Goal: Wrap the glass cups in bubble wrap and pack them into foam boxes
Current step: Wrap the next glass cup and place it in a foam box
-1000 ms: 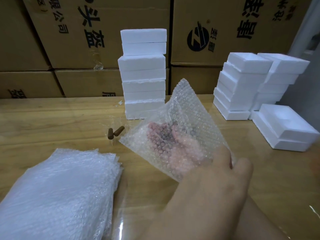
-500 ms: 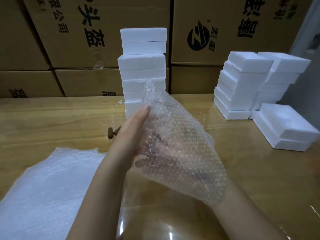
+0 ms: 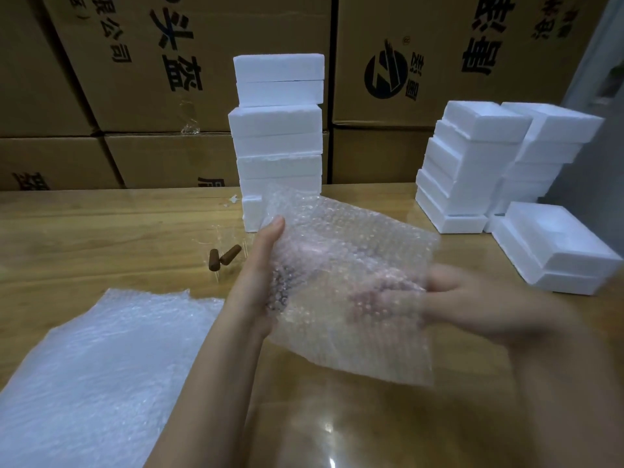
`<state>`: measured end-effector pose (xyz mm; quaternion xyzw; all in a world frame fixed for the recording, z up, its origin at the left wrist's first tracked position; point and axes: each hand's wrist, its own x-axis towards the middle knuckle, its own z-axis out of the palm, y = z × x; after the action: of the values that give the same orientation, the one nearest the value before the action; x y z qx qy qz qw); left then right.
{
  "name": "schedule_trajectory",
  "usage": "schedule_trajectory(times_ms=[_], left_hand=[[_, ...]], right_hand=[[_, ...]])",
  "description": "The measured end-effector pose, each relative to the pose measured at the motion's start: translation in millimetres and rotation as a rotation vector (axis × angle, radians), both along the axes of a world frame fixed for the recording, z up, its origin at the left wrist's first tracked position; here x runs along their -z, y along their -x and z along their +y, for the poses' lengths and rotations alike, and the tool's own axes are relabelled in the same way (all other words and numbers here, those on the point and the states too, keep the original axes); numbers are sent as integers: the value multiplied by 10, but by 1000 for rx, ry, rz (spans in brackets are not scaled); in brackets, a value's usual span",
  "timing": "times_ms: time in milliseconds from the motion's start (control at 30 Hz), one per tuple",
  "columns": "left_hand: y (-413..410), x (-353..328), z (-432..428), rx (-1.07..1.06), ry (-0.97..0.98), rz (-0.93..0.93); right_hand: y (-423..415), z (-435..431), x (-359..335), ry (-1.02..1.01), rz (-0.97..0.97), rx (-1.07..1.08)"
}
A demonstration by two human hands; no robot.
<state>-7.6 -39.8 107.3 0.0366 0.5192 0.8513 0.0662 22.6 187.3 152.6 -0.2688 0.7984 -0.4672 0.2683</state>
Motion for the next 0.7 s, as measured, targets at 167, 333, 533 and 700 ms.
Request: schedule_trajectory(times_ms=[167, 333, 533, 700], left_hand=[[37, 46, -32, 92, -14, -18], [29, 67, 8, 191, 62, 51], [41, -97, 145, 231, 198, 207], [35, -187, 310, 244, 308, 286]], right_hand=[[48, 407, -96, 674, 76, 205], [234, 114, 48, 469, 302, 493], [237, -314, 173, 266, 379, 378], [164, -424, 205, 222, 514, 435]])
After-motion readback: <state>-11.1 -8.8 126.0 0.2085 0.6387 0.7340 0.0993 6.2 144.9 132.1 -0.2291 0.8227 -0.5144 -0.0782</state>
